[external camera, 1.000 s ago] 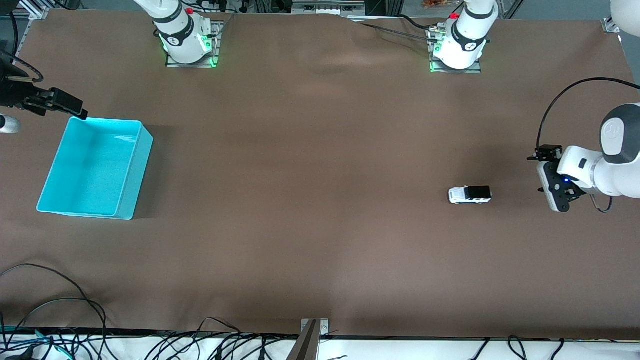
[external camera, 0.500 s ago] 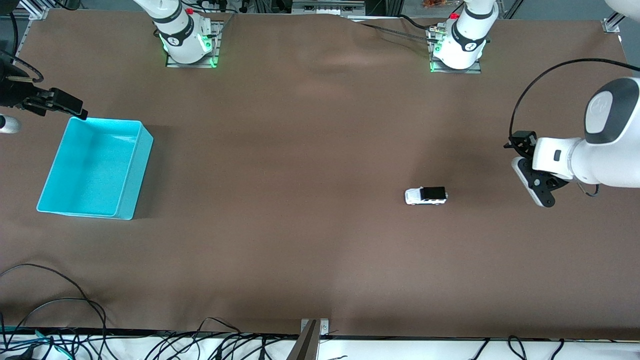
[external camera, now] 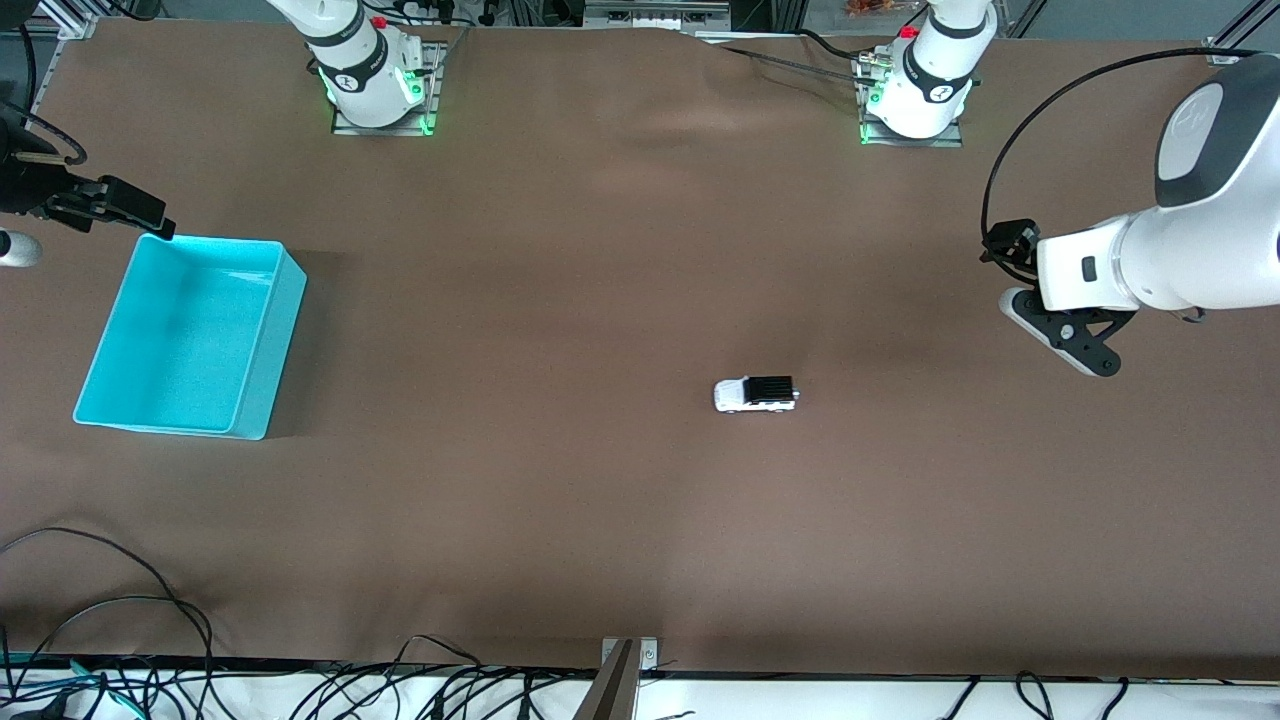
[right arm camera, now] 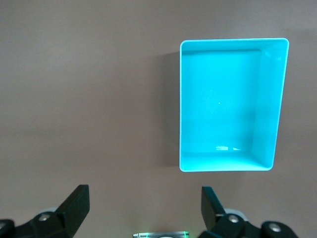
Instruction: Wind and store white jeep toy
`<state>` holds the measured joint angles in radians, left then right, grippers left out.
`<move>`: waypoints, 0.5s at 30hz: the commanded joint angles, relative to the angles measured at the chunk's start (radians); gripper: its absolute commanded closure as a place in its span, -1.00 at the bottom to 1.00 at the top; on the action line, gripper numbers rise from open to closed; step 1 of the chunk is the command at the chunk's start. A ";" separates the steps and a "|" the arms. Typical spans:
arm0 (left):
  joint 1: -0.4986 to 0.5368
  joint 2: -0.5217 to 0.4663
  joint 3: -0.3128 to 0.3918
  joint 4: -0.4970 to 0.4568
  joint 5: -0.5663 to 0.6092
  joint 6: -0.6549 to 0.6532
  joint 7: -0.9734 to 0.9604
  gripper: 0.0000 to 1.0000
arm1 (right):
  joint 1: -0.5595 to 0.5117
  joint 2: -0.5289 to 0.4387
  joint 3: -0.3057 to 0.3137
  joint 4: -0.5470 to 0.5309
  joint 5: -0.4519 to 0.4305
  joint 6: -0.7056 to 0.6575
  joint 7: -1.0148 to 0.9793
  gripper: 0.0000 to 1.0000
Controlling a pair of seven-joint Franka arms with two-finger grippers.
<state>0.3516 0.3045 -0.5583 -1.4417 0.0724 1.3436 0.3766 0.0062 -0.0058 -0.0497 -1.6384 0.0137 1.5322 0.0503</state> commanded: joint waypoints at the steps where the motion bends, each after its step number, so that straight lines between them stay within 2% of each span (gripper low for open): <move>1: -0.049 -0.067 0.017 -0.011 0.001 -0.017 -0.068 -1.00 | 0.000 -0.002 0.001 0.012 -0.003 -0.003 -0.009 -1.00; 5: -0.100 -0.131 0.080 -0.048 0.000 -0.011 -0.117 -1.00 | 0.000 -0.002 0.001 0.014 -0.003 -0.003 -0.009 -1.00; 12: -0.269 -0.166 0.320 -0.068 -0.014 0.048 -0.143 -1.00 | 0.000 -0.002 0.001 0.014 -0.003 -0.003 -0.009 -1.00; 15: -0.350 -0.218 0.411 -0.144 -0.011 0.136 -0.146 -1.00 | 0.000 -0.002 0.001 0.014 -0.001 -0.004 -0.009 -1.00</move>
<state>0.1134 0.1698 -0.2906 -1.4682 0.0723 1.3650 0.2450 0.0062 -0.0058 -0.0497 -1.6378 0.0137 1.5323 0.0503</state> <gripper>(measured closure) 0.000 0.000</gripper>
